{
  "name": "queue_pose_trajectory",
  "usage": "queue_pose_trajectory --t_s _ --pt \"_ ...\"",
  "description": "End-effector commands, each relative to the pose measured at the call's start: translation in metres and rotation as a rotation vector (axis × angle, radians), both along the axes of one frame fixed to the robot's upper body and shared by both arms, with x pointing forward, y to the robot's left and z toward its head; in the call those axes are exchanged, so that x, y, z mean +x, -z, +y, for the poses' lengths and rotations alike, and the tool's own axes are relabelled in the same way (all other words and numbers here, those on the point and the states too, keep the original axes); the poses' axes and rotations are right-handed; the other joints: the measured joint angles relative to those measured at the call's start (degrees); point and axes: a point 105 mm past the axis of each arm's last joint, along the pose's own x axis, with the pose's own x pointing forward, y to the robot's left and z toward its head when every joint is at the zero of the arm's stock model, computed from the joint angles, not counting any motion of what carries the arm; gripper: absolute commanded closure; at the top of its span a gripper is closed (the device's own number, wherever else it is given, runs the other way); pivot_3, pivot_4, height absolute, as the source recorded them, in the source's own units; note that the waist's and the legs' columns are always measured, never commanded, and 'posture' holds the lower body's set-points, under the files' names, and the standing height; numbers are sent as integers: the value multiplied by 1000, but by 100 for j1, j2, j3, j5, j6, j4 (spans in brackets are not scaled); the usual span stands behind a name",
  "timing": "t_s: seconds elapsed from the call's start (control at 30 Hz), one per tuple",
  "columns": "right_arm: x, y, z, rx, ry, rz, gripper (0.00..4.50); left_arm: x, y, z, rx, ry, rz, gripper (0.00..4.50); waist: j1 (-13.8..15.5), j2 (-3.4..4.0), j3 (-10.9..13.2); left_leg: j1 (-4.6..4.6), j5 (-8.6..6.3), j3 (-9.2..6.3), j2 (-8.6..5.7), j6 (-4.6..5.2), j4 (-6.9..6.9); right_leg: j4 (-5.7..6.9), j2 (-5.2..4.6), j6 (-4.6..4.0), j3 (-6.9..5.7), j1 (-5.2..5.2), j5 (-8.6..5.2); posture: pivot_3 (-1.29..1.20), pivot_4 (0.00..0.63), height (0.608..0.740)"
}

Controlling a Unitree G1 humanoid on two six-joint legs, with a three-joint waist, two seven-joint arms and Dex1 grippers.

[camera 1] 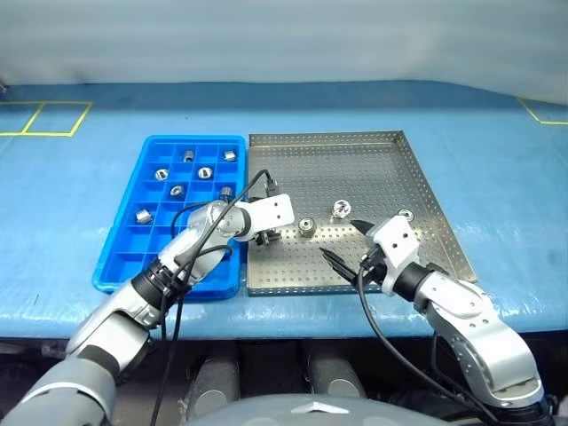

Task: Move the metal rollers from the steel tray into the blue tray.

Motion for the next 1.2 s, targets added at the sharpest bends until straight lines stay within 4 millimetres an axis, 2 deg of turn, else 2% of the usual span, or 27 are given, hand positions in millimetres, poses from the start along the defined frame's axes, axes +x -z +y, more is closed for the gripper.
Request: queue_pose_trajectory --t_s 0.03,0.17,0.33,0.43,0.57,0.77,0.9,1.0,1.1,1.2 --pt "0 -11 5 13 -16 -57 0 0 2 22 27 -68 10 842 2 0 0 0 0 0 0 0 0 0 0 -1 0 0 0 -30 150 740" --pt "1 -8 8 27 -20 -56 0 -3 3 30 38 -90 23 842 6 0 0 -2 0 1 0 0 -4 0 -1 -4 1 -4 -2 -21 150 740" --pt "3 -8 12 36 -25 -64 0 -4 10 30 38 -96 58 842 5 0 0 -1 0 0 0 0 -5 2 0 -5 0 -5 -3 -22 150 740" --pt "4 -9 12 33 -24 -73 0 -5 16 27 36 -97 77 1472 7 1 -1 0 0 1 0 0 -5 3 0 -6 0 -4 -4 -24 150 740" --pt "4 -10 10 31 -23 -77 0 -6 16 23 17 -91 86 2656 10 1 -1 0 0 1 0 0 -5 6 0 -6 0 -5 -4 -28 150 740" --pt "6 -9 10 23 -28 -77 0 -6 8 16 -60 -99 81 2656 17 1 -1 0 0 1 -1 0 -5 6 -1 -7 1 -4 -4 -23 150 740" --pt "8 -6 10 20 -39 -70 0 -9 -11 2 -249 -110 99 2656 34 0 0 -2 0 0 -1 0 -5 8 -1 -8 0 -6 -5 -12 150 740" --pt "9 -3 11 19 -50 -63 0 -11 -38 -10 -504 -147 135 2656 97 -6 3 -8 0 -2 -3 0 -1 9 -3 -7 -3 -10 -4 3 150 740" --pt "9 -2 12 19 -64 -59 0 -10 -61 -8 -685 -202 128 2656 152 -7 4 -16 0 -5 -8 0 4 7 -7 1 -5 -10 0 18 150 740" --pt "10 -2 16 20 -93 -54 0 -12 -84 4 -825 -278 87 2656 159 -8 4 -15 0 -5 -9 0 5 1 -9 8 -4 -7 4 55 150 740"
